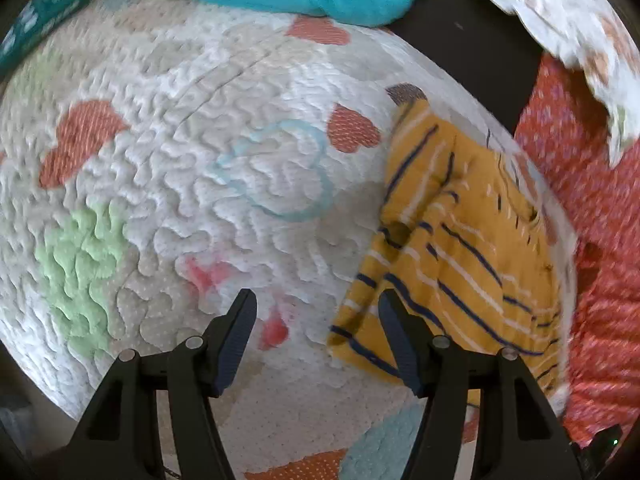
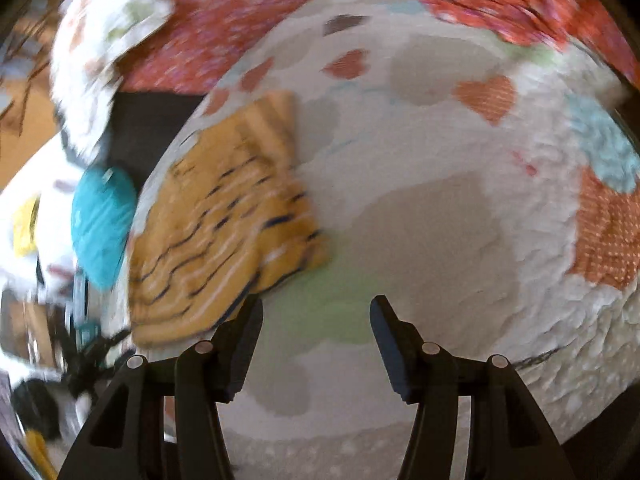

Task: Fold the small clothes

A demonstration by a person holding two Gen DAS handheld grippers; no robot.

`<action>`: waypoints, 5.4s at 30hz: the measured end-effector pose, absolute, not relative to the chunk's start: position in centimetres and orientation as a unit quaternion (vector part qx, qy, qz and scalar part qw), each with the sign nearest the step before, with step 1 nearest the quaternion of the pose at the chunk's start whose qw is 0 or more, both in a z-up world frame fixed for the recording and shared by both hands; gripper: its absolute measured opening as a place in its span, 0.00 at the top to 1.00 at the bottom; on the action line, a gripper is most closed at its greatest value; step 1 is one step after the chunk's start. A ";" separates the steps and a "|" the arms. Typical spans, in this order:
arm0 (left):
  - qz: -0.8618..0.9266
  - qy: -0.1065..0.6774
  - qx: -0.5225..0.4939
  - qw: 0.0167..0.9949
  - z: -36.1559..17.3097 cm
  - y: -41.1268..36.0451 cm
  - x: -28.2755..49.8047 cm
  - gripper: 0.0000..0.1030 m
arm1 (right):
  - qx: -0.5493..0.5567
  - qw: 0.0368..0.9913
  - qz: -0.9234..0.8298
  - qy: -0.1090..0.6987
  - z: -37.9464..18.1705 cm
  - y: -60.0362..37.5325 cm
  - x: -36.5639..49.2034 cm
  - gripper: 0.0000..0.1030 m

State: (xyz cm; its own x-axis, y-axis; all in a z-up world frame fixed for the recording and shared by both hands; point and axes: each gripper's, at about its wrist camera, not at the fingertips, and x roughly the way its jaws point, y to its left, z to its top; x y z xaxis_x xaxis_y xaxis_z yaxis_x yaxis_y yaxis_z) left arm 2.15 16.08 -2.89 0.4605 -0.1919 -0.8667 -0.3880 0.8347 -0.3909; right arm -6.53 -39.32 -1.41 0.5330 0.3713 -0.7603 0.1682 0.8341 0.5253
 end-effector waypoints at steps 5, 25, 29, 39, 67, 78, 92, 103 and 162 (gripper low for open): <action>0.030 0.509 -0.316 0.800 -3.6 16.7 2.0 0.39 | 0.209 0.829 0.149 0.497 2.4 -29.8 -1.2 0.41; -0.009 0.543 -0.360 0.758 -5.8 13.3 4.4 0.32 | -0.073 0.750 0.147 0.641 -5.1 1.8 21.4 0.19; -0.009 0.545 -0.369 0.753 -6.1 12.9 4.4 0.54 | -0.159 0.725 0.133 0.657 -6.8 4.6 21.6 0.12; -0.088 0.522 -0.369 0.764 -3.0 9.0 3.7 0.87 | -0.198 0.778 0.152 0.577 -2.2 1.5 17.7 0.82; -0.234 0.573 -0.169 0.767 0.6 -21.1 2.6 0.60 | 0.185 0.845 0.066 0.498 0.5 -41.5 15.4 0.55; -0.120 0.555 -0.132 0.812 -1.1 -13.3 4.0 0.56 | 0.210 0.821 0.225 0.482 1.7 -37.3 8.9 0.76; -0.125 0.552 -0.088 0.819 -2.2 -9.6 0.1 0.52 | 0.123 0.890 0.042 0.436 2.3 -39.1 6.5 0.55; -0.049 0.519 -0.061 0.851 -3.7 -5.5 -1.7 0.48 | 0.219 0.835 0.072 0.499 -3.7 -36.7 8.7 0.53; 0.026 0.385 0.007 0.923 10.9 -9.5 -18.4 0.00 | 0.028 0.934 0.022 0.357 3.3 -29.2 -18.5 0.15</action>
